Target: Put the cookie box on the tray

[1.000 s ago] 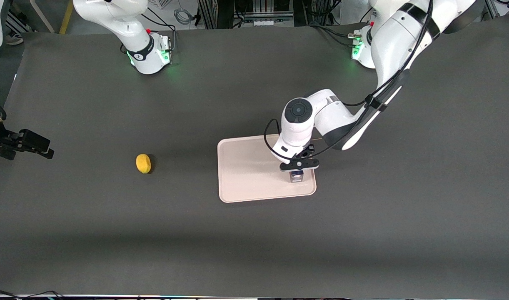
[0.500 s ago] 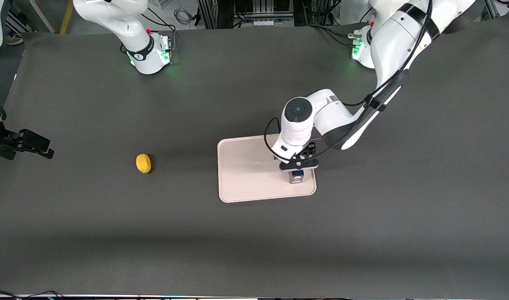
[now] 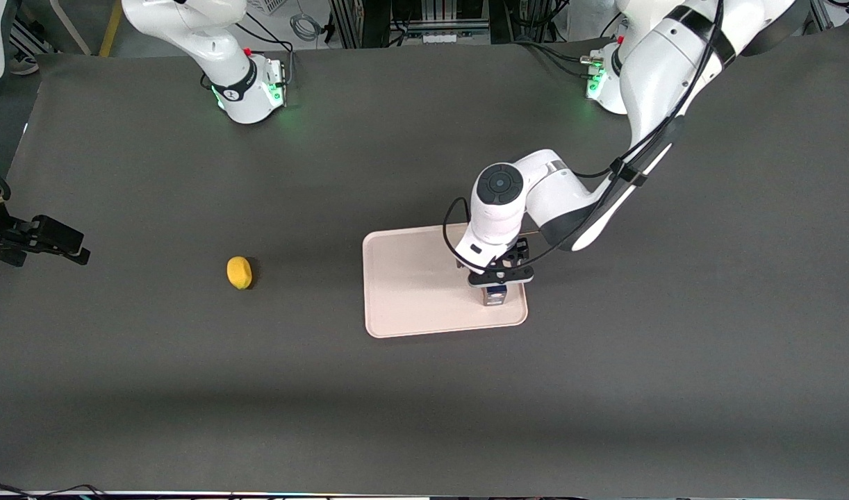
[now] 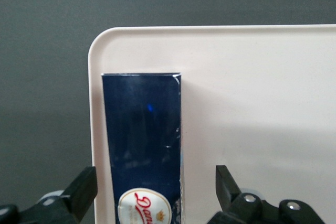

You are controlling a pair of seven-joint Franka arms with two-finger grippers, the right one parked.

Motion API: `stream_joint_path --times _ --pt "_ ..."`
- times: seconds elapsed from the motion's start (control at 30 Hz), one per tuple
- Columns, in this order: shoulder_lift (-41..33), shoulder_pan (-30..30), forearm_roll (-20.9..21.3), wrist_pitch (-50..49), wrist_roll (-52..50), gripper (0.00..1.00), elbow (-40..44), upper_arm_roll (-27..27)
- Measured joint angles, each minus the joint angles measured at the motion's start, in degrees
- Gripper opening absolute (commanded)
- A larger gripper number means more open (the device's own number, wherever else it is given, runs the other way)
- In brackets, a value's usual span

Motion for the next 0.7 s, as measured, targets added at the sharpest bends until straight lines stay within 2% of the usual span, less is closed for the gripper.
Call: stream_joint_path --times 0.23,0.37,0.5,0.7 --pt "-2.6 0.8 -0.1 -1.2 0.0 1.00 0.9 -0.6" --pt "-5.4 1.1 -1.5 -4.5 0.1 1.00 2.4 -1.4" --pt "-8.5 1.2 -5.5 -9.3 3.9 1.00 5.3 -1.9" --pt "-14.0 2.6 -14.3 -17.4 17.7 1.00 10.3 -0.3"
